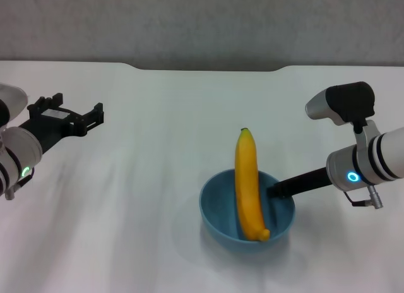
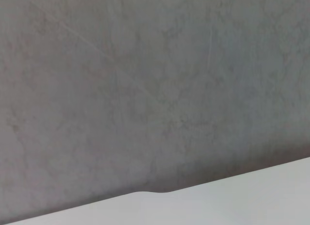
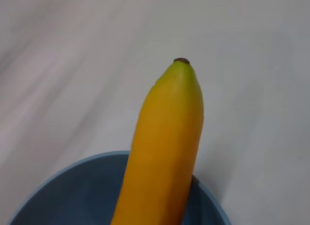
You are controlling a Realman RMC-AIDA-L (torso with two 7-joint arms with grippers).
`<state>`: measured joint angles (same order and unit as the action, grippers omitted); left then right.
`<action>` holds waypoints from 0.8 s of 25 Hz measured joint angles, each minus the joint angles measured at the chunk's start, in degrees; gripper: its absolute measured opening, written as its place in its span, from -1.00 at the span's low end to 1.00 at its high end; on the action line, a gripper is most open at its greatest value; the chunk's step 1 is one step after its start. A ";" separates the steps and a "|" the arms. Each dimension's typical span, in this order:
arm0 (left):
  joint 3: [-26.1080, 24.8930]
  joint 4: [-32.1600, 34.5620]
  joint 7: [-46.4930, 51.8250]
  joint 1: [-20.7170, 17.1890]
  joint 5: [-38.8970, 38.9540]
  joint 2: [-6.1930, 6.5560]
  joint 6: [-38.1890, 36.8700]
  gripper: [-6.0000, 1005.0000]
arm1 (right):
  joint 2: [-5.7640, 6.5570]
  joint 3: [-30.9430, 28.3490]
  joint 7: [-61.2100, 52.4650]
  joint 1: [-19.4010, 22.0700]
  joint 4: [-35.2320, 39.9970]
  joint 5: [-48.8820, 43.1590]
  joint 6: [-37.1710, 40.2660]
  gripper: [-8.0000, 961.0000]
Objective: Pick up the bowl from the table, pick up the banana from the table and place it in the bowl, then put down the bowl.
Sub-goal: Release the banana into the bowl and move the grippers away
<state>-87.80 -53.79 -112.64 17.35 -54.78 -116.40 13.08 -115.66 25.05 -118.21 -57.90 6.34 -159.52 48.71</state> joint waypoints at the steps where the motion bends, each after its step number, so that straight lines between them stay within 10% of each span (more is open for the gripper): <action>1: 0.00 0.00 0.02 0.00 0.00 0.00 0.02 0.78 | 0.00 0.00 0.00 0.06 0.04 0.00 -0.15 -0.91; 20: 0.00 0.33 0.00 -0.04 0.73 -0.06 0.27 0.78 | -0.11 0.36 1.33 0.11 0.10 0.39 -2.08 -0.91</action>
<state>-87.81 -53.46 -112.64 17.32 -54.05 -116.46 13.35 -115.77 25.41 -116.87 -57.79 6.44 -159.13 46.63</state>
